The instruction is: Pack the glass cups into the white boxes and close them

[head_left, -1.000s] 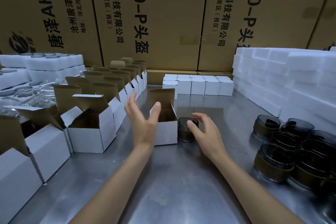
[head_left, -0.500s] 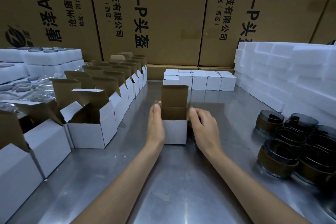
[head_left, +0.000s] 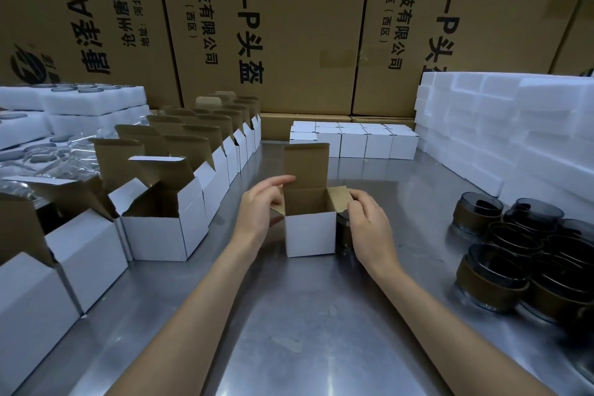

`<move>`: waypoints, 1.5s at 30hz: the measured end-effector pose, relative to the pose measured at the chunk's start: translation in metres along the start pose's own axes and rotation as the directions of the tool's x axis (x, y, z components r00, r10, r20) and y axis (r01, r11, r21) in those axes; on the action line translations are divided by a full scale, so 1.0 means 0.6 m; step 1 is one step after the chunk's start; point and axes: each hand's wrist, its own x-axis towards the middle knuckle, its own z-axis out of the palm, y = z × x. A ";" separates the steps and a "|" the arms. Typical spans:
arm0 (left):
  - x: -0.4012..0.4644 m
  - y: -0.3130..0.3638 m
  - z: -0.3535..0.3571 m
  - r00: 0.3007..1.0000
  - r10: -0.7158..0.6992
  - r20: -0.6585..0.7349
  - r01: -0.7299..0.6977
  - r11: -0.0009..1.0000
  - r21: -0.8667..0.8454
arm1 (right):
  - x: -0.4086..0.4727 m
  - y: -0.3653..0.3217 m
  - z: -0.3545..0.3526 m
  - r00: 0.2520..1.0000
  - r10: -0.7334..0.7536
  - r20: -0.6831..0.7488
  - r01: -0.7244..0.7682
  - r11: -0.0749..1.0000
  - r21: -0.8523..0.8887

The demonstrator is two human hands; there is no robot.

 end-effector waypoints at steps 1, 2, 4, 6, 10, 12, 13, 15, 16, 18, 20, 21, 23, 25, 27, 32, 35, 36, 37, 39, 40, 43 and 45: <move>0.000 0.002 -0.002 1.000 -0.010 0.015 0.009 1.000 0.010 | 0.000 -0.001 -0.001 1.000 0.001 0.003 -0.001 1.000 0.012; 0.000 0.003 -0.002 1.000 -0.019 0.025 0.019 1.000 0.011 | -0.001 -0.001 -0.001 1.000 0.004 0.005 -0.004 1.000 0.024; -0.002 0.007 -0.002 0.998 -0.040 0.038 0.040 0.999 0.003 | -0.001 0.000 -0.002 1.000 0.009 0.005 -0.010 0.999 0.037; -0.001 0.010 -0.002 0.997 -0.068 0.045 0.068 0.998 -0.008 | -0.001 0.001 -0.001 1.000 0.015 0.003 -0.015 0.999 0.032; 0.007 0.013 -0.012 0.989 -0.123 0.078 0.120 0.992 0.048 | 0.000 0.000 -0.001 1.000 0.027 -0.001 -0.027 0.999 0.037; 0.008 0.018 -0.020 0.984 -0.143 0.109 0.130 0.985 0.115 | 0.000 0.000 -0.001 0.999 0.032 -0.002 -0.031 0.999 0.044; 0.008 0.022 -0.023 0.979 -0.162 0.122 0.145 0.980 0.137 | 0.000 0.001 -0.001 0.999 0.033 -0.003 -0.032 0.998 0.049; 0.010 0.024 -0.026 0.973 -0.197 0.117 0.178 0.972 0.150 | 0.000 0.002 -0.001 0.999 0.036 -0.004 -0.036 0.998 0.059; 0.011 0.024 -0.025 0.974 -0.202 0.101 0.187 0.972 0.141 | -0.001 0.002 -0.002 0.999 0.036 -0.005 -0.035 0.998 0.060; 0.011 0.023 -0.019 0.977 -0.200 0.066 0.195 0.978 0.078 | -0.002 0.001 -0.002 0.999 0.033 -0.006 -0.032 0.998 0.060; 0.009 0.020 -0.015 0.977 -0.208 0.052 0.210 0.977 -0.025 | -0.002 0.000 -0.002 0.999 0.036 -0.006 -0.035 0.997 0.062; 0.009 0.018 -0.015 0.975 -0.214 0.050 0.217 0.974 -0.059 | -0.003 0.000 -0.002 0.999 0.037 -0.006 -0.036 0.997 0.063; 0.012 0.015 -0.014 0.973 -0.225 0.054 0.229 0.969 -0.093 | -0.004 0.001 -0.003 0.999 0.037 -0.002 -0.037 0.997 0.062; 0.015 0.015 -0.015 0.974 -0.223 0.042 0.226 0.970 -0.089 | -0.005 0.002 -0.003 0.999 0.033 0.005 -0.033 0.998 0.060; 0.016 0.014 -0.016 0.979 -0.201 0.025 0.202 0.978 -0.052 | -0.006 0.002 -0.002 1.000 0.029 0.007 -0.029 0.998 0.053; 0.012 0.012 -0.018 0.979 -0.198 0.053 0.201 0.977 -0.071 | -0.005 0.003 -0.005 1.000 0.009 -0.001 -0.009 0.999 0.034; 0.009 0.010 -0.019 0.964 -0.210 0.163 0.229 0.968 -0.105 | -0.006 0.004 -0.007 1.000 -0.015 -0.012 0.015 1.000 -0.013; 0.006 0.010 -0.018 0.956 -0.206 0.208 0.234 0.965 -0.117 | -0.006 0.005 -0.007 1.000 -0.024 -0.018 0.024 1.000 -0.020; 0.004 0.010 -0.016 0.950 -0.197 0.244 0.233 0.964 -0.130 | -0.007 0.006 -0.008 0.999 -0.032 -0.024 0.031 0.999 -0.023; 0.000 0.008 -0.010 0.950 -0.158 0.270 0.205 0.967 -0.155 | -0.006 0.008 -0.009 0.999 -0.037 -0.028 0.036 0.999 -0.025; -0.001 0.006 -0.007 0.954 -0.140 0.266 0.189 0.968 -0.166 | -0.005 0.009 -0.010 0.999 -0.039 -0.029 0.038 0.999 -0.023; -0.001 0.001 -0.002 0.967 -0.107 0.231 0.150 0.973 -0.178 | -0.001 0.013 -0.013 0.998 -0.029 -0.047 0.030 0.999 0.023; -0.002 -0.001 -0.002 0.970 -0.079 0.231 0.123 0.975 -0.183 | 0.001 0.013 -0.014 0.998 -0.022 -0.060 0.026 0.997 0.072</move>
